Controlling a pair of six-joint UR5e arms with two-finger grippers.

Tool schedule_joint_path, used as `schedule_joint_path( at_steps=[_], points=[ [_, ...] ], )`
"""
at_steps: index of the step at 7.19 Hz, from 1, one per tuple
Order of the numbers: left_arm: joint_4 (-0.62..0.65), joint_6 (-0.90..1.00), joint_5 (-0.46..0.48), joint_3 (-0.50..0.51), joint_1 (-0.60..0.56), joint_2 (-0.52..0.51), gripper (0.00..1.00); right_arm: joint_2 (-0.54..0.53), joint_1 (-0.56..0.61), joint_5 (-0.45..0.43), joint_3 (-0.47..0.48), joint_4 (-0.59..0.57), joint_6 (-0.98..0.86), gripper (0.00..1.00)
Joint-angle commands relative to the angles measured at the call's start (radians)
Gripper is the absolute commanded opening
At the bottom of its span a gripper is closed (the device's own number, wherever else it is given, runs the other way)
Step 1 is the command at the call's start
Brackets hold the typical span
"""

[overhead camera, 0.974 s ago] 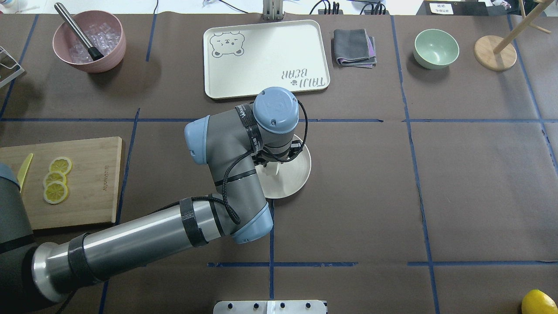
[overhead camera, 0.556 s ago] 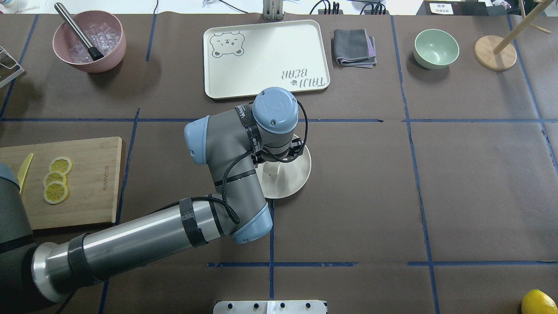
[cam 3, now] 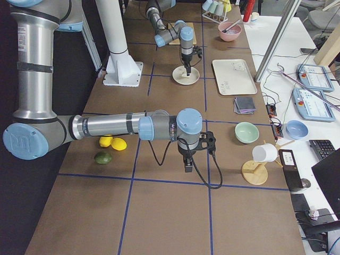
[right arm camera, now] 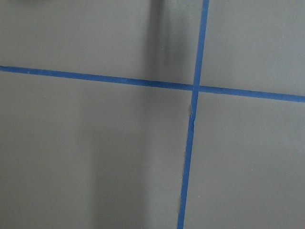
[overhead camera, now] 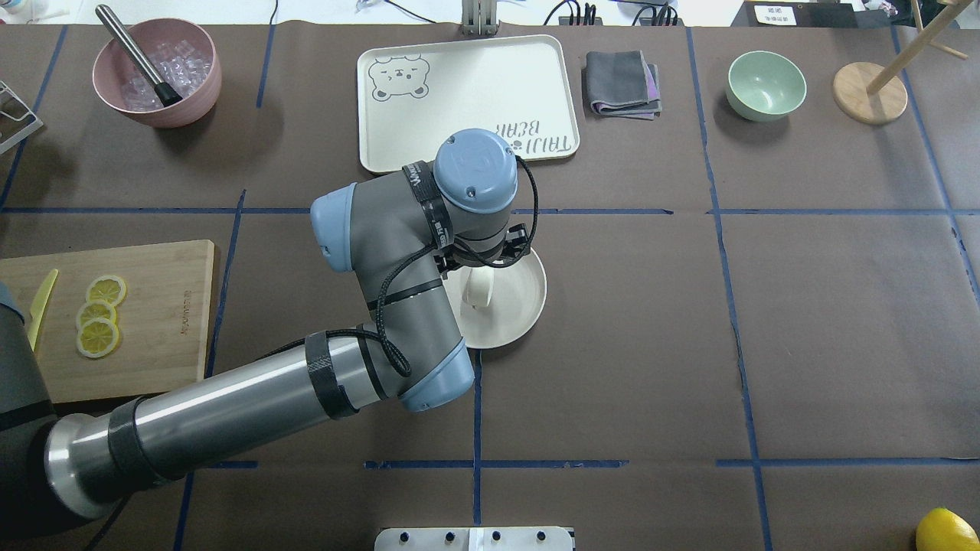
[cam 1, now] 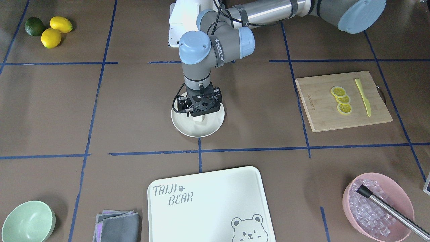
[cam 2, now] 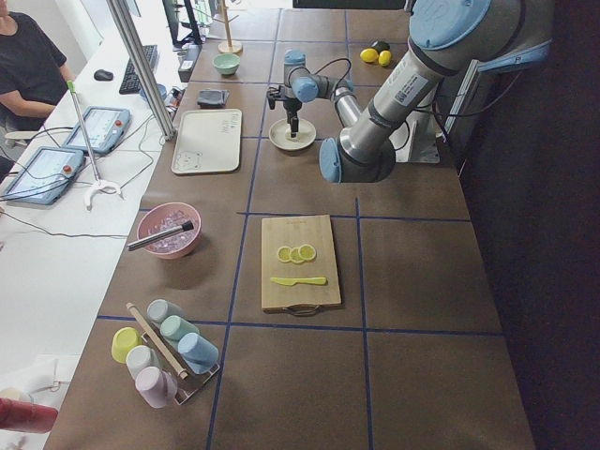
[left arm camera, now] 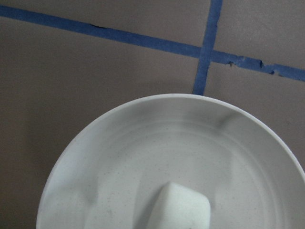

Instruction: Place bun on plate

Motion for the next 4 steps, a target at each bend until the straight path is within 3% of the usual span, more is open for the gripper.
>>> schedule_joint_path(
  at_steps=[1, 3, 4],
  points=[
    [0.137, 0.089, -0.084, -0.223, -0.067, 0.106, 1.00, -0.002, 0.018, 0.002, -0.025, 0.000, -0.050, 1.00],
    [0.206, 0.289, -0.198, -0.508, -0.198, 0.352, 1.00, -0.002, 0.031, 0.023, -0.038, 0.003, -0.066, 1.00],
    [0.268, 0.436, -0.223, -0.588, -0.279, 0.428, 1.00, -0.002, 0.031, 0.018, -0.068, 0.055, -0.066, 1.00]
  ],
)
